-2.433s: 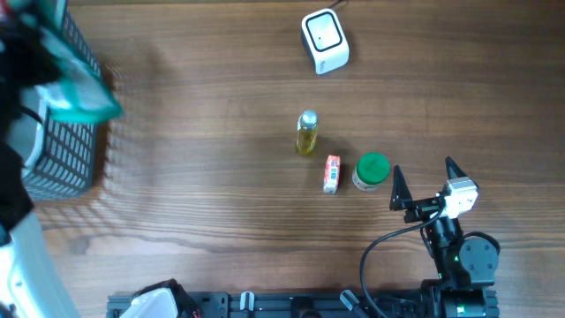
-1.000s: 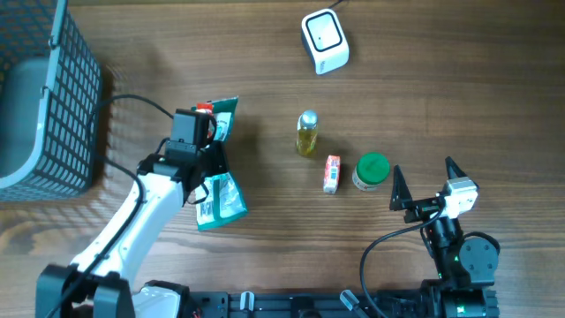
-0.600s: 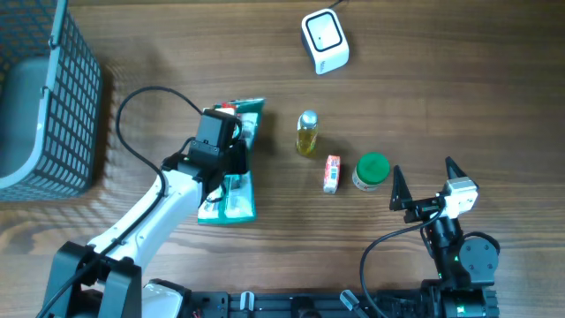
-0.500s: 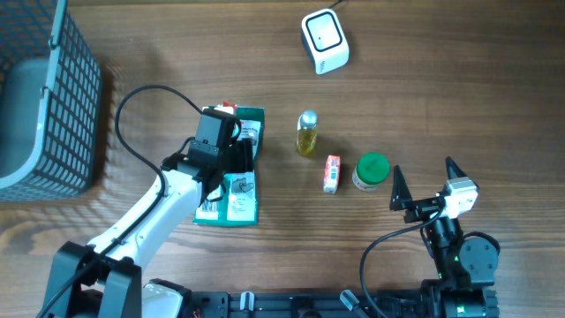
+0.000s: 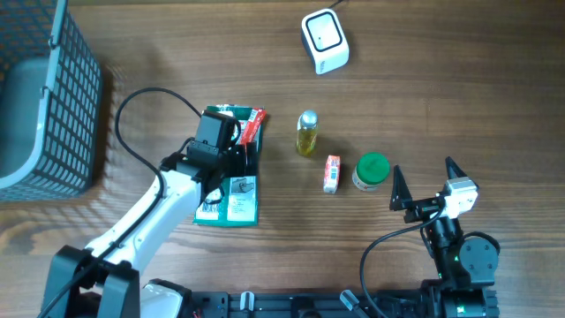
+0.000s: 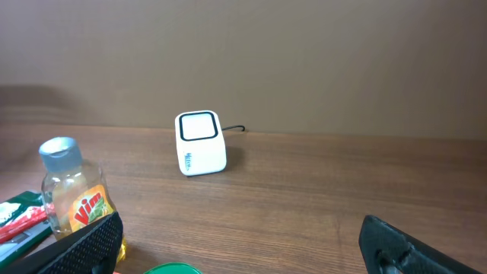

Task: Scan the item barcode
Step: 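Lower the packs onto the table and open the left gripper, then raise the left gripper back beside the basket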

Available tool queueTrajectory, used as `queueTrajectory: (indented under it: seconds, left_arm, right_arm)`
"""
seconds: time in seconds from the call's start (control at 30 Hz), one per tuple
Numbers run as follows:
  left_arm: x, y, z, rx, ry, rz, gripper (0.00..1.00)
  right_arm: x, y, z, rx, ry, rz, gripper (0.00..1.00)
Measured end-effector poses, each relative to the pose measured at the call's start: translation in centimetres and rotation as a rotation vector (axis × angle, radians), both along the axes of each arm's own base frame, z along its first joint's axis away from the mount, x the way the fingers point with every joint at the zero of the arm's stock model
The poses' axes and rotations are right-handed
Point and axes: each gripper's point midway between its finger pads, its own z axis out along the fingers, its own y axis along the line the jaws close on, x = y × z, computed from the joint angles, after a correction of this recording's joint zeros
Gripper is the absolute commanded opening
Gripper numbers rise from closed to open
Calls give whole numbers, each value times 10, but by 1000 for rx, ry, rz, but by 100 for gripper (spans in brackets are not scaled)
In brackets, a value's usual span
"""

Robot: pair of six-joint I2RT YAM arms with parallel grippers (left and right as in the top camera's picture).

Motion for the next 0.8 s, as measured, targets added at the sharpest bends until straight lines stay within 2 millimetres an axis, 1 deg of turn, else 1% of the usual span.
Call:
queueTrajectory:
  seconds: [0.07,0.13,0.23,0.33,0.4,0.43,0.47,0.5,0.57,0.7,0.8]
  left_arm:
    - [2,-1,8,-7,-19,0,100]
    - [6,-2,21,-18,-50,0,100]
    - [17,-5,51,-41,-130,4,100]
    - [25,0,77,-36,-210,27,100]
    - [27,3,86,-34,-232,39,100]
    - [31,10,95,-27,-253,62,100]
    - [31,15,98,-19,-244,76,100]
    - [32,26,103,-9,-234,104,100]
    - [38,49,117,6,-239,167,100]
    - [56,109,159,22,-322,333,100]
    - [56,141,166,41,-340,417,100]
  right_arm:
    - [0,0,0,0,0,0,100]
    - [0,0,0,0,0,0,100]
    - [0,0,0,0,0,0,99]
    - [0,0,0,0,0,0,100]
    - [0,0,0,0,0,0,100]
    - [0,0,0,0,0,0,99]
    - [0,0,0,0,0,0,99]
    - [0,0,0,0,0,0,100]
    - [0,0,0,0,0,0,100]
    - [0,0,0,0,0,0,100]
    - [0,0,0,0,0,0,100]
